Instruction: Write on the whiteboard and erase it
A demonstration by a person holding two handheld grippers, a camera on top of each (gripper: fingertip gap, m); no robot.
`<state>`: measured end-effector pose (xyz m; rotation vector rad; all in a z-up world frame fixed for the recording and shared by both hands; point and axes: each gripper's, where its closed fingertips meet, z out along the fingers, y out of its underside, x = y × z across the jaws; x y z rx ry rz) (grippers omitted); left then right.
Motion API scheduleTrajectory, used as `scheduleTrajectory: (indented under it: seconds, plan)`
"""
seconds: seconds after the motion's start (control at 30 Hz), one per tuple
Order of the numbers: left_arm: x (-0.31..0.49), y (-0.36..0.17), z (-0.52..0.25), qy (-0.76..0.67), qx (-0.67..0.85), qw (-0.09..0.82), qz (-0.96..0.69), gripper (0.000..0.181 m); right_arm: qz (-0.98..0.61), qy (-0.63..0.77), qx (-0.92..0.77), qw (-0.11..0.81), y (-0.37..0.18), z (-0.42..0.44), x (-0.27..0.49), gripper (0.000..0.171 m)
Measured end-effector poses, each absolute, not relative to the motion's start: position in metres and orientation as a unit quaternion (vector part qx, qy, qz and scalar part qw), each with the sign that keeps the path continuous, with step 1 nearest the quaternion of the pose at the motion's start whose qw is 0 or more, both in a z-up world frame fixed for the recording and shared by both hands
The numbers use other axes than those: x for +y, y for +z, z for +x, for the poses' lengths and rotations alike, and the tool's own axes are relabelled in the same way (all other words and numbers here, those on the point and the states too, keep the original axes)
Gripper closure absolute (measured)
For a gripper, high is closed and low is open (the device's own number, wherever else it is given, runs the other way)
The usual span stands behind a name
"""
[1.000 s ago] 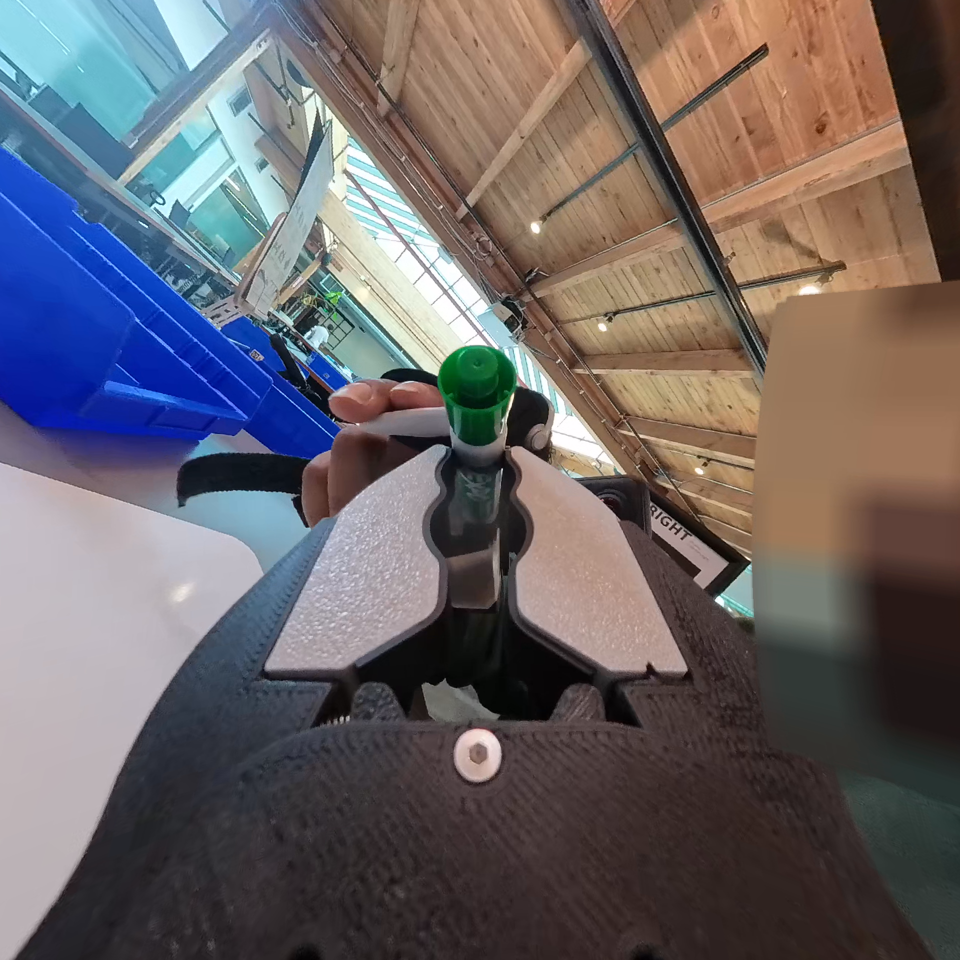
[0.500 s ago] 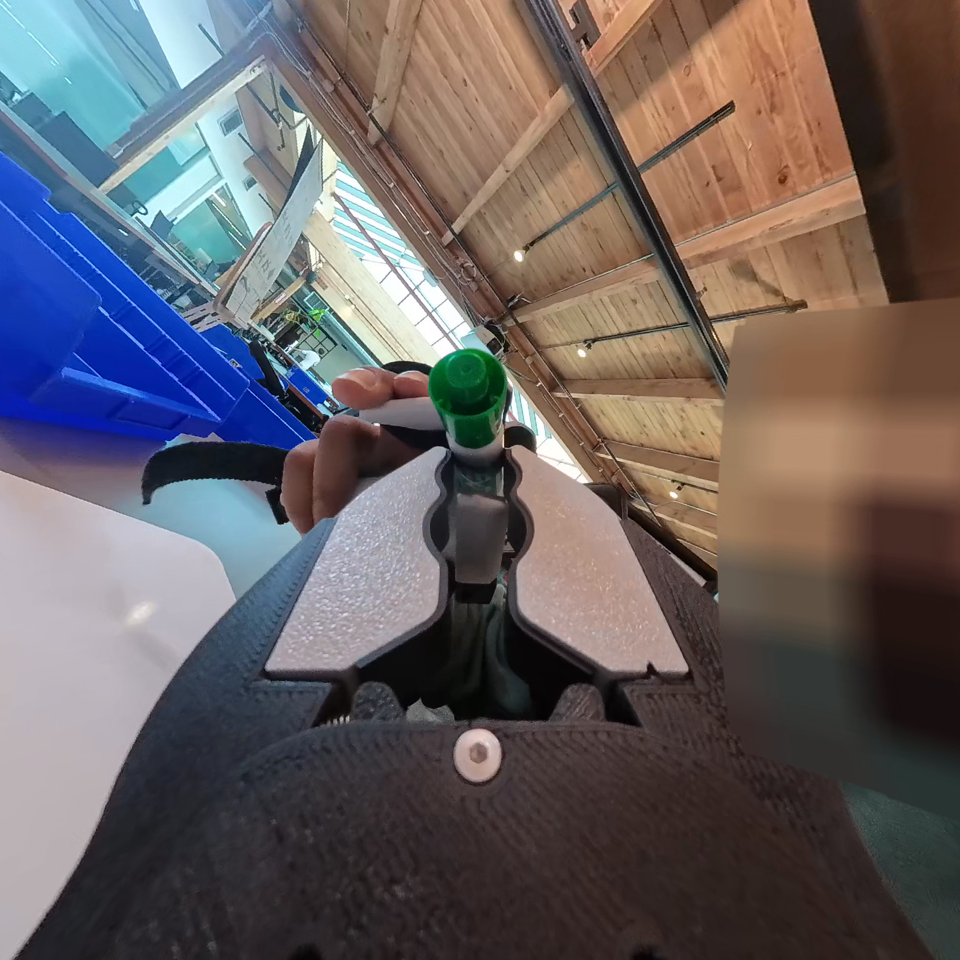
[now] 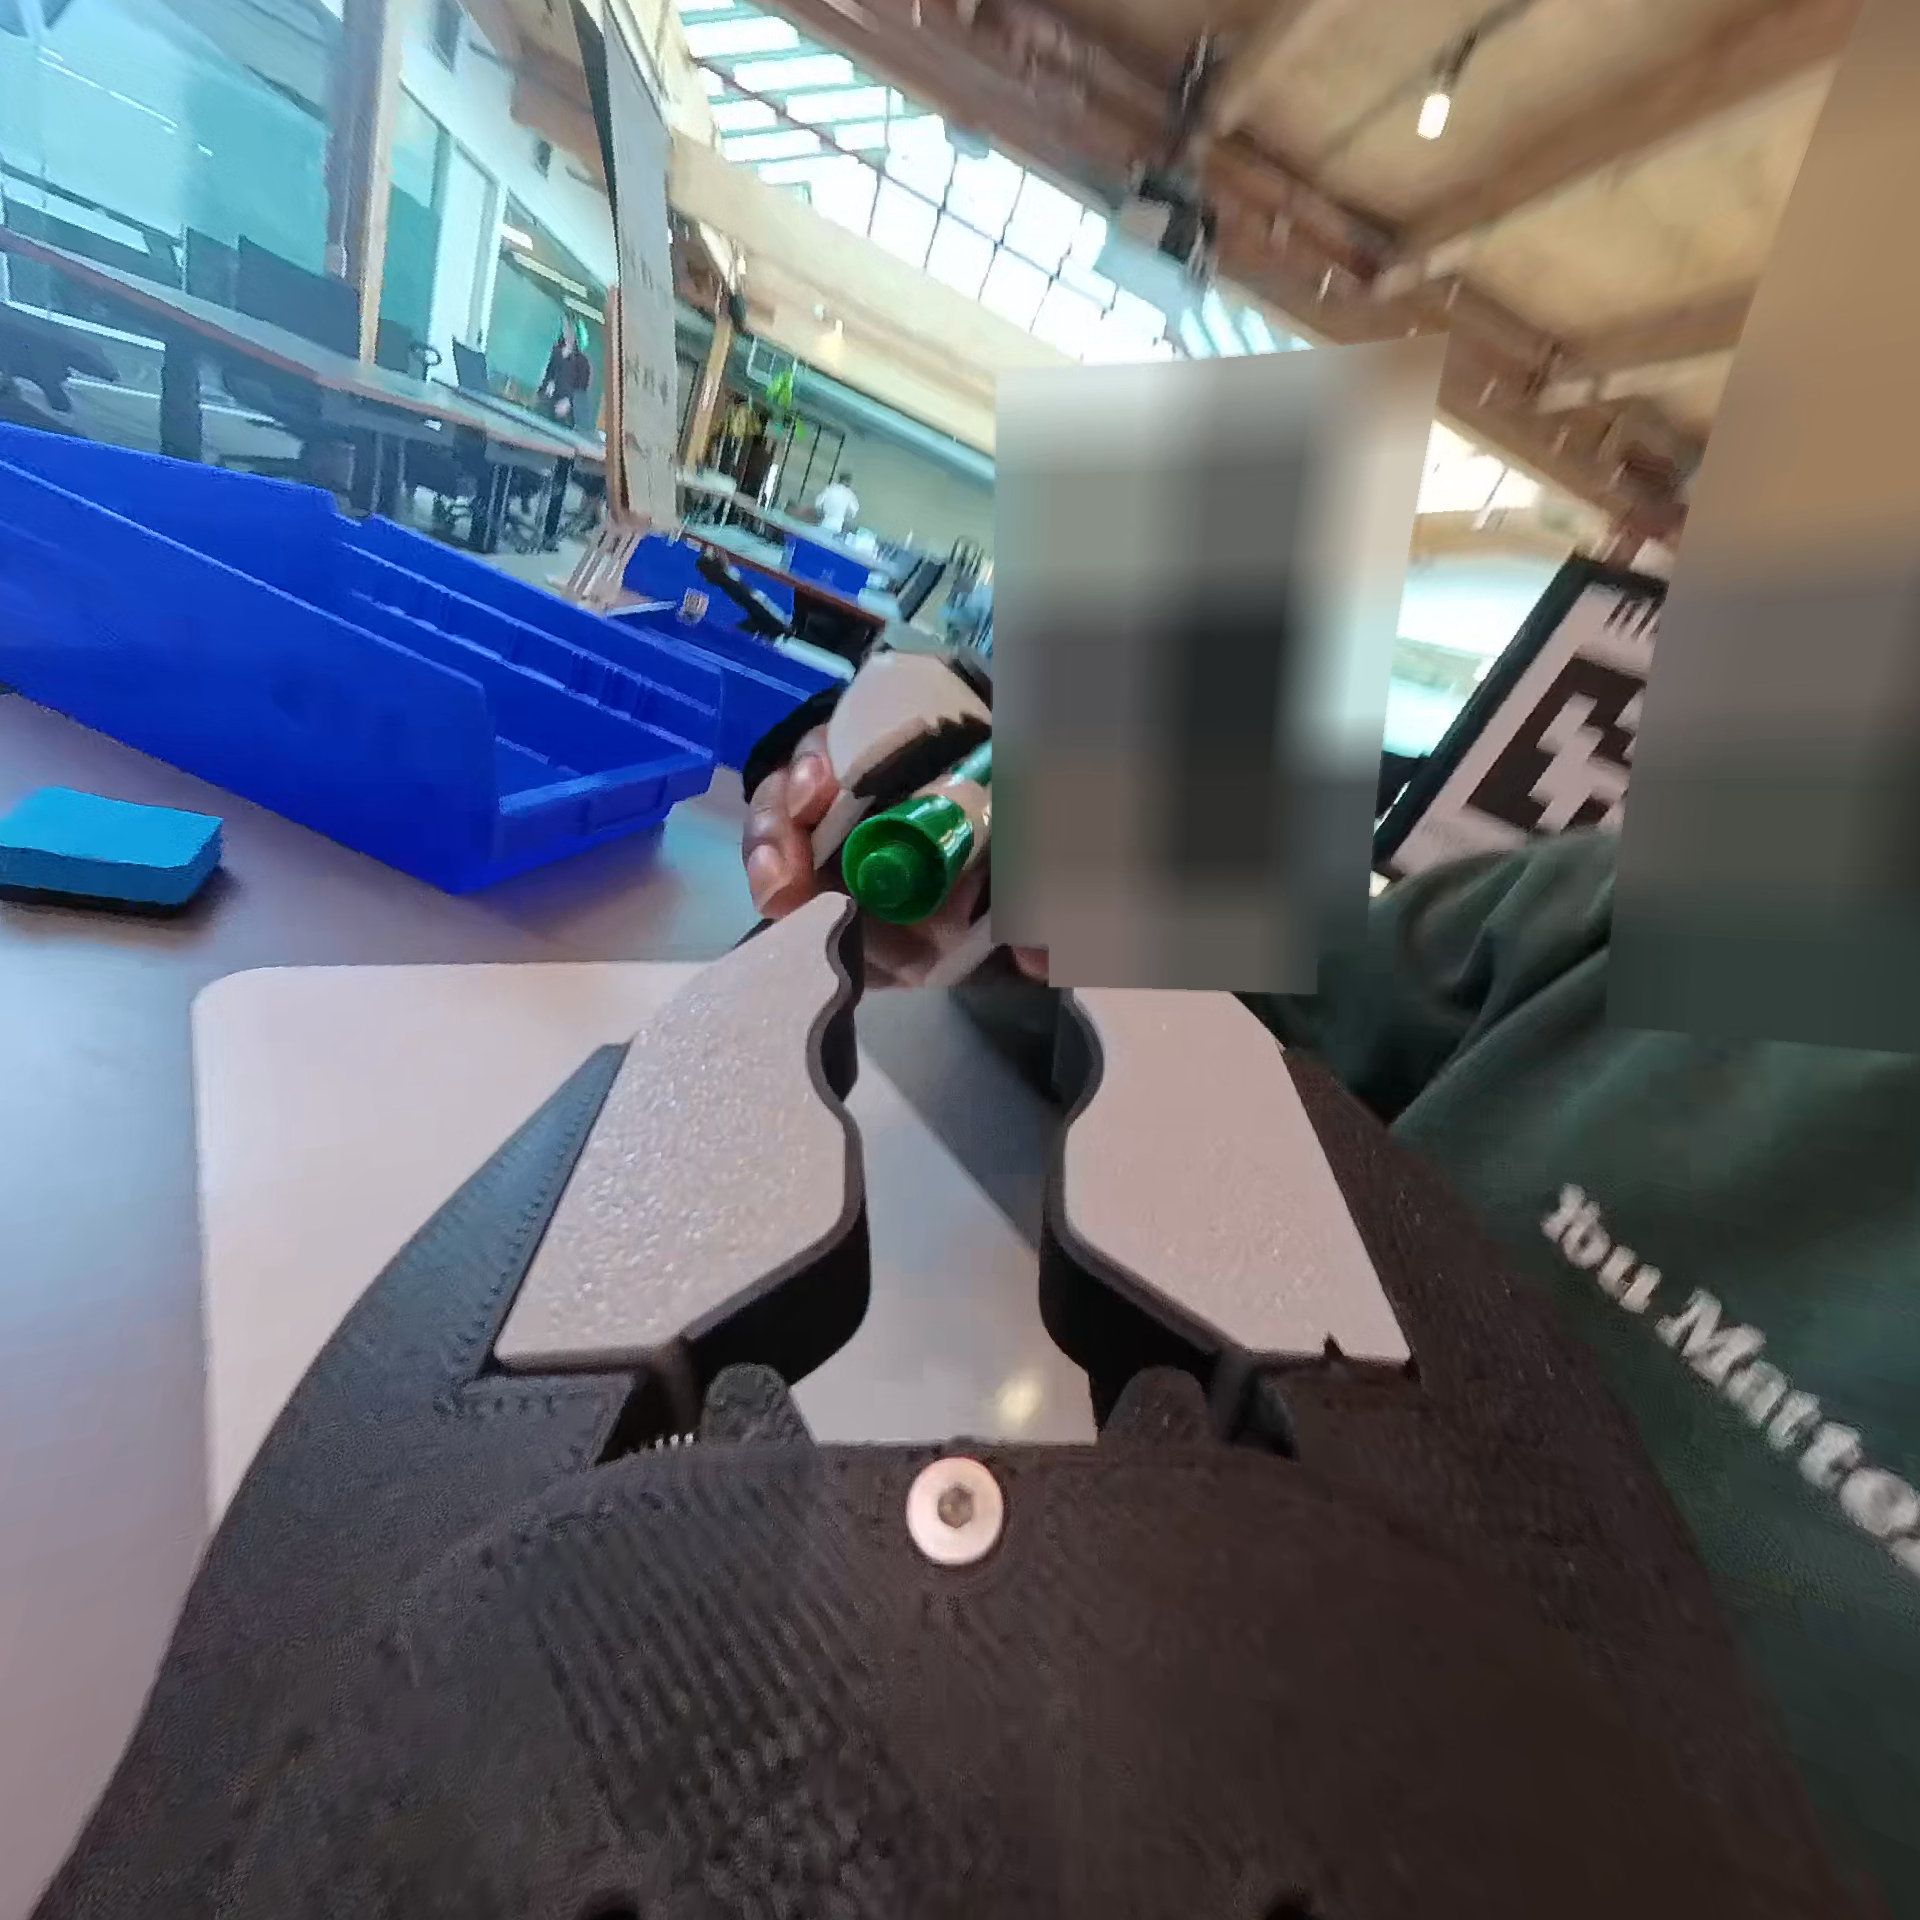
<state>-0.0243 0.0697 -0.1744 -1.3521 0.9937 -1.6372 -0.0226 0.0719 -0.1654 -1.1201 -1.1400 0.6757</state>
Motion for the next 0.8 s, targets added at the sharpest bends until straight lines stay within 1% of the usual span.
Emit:
scheduleTrajectory:
  seconds: [0.1, 0.17, 0.23, 0.3, 0.47, 0.63, 0.8]
  plan:
    - [0.062, -0.191, -0.029, -0.572, 0.460, 0.417, -0.536, 0.153, -0.510, 0.384, -0.498, 0.587, -0.175, -0.026, 0.065, 0.137]
    - [0.058, -0.201, -0.032, -0.529, 0.494, 0.436, -0.535, 0.165, -0.520, 0.428, -0.493, 0.551, -0.180, -0.029, 0.061, 0.137]
    - [0.065, -0.209, -0.036, -0.476, 0.502, 0.470, -0.547, 0.160, -0.526, 0.464, -0.495, 0.513, -0.187, -0.032, 0.055, 0.137]
    - [0.064, -0.213, -0.040, -0.463, 0.510, 0.477, -0.545, 0.159, -0.531, 0.482, -0.495, 0.491, -0.193, -0.037, 0.053, 0.137]
    - [0.061, -0.218, -0.043, -0.459, 0.516, 0.477, -0.543, 0.161, -0.541, 0.490, -0.502, 0.463, -0.204, -0.048, 0.047, 0.136]
    - [0.057, -0.218, -0.041, -0.449, 0.527, 0.489, -0.531, 0.159, -0.544, 0.511, -0.494, 0.446, -0.204, -0.051, 0.046, 0.136]
    - [0.053, -0.219, -0.040, -0.433, 0.544, 0.489, -0.526, 0.161, -0.542, 0.522, -0.495, 0.434, -0.204, -0.050, 0.045, 0.136]
